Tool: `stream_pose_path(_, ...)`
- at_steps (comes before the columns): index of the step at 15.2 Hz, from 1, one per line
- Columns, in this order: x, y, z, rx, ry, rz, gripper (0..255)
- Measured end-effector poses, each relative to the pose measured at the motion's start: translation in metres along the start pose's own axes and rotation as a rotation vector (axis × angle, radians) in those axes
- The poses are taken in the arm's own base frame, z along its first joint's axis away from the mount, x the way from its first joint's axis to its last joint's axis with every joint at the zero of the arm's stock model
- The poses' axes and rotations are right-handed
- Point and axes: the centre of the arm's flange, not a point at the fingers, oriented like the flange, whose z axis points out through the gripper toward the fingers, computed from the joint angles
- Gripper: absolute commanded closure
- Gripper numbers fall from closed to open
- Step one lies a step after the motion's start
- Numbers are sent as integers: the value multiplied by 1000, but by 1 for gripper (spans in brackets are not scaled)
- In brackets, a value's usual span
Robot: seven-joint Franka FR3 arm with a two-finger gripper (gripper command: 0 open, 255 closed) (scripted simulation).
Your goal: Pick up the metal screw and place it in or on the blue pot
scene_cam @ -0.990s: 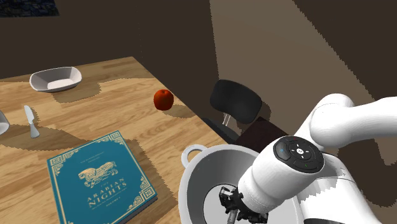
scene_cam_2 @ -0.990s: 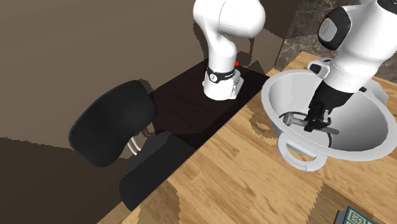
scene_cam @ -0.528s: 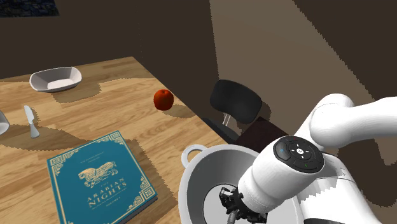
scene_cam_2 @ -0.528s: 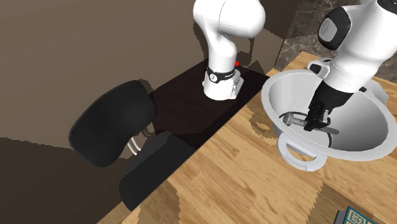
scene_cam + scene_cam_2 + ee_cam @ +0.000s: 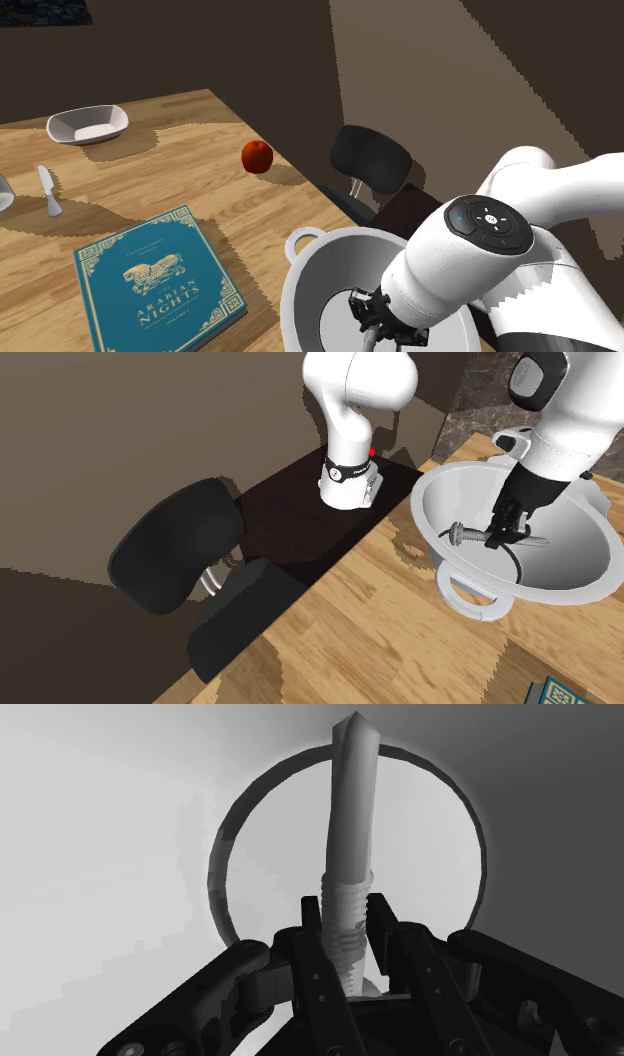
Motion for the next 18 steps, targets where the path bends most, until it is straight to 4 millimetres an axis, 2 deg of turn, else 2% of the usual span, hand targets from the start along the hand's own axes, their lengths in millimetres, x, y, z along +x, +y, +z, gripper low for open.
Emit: stream_pose_path(18, 2, -3, -94, 0, 0, 0, 255)
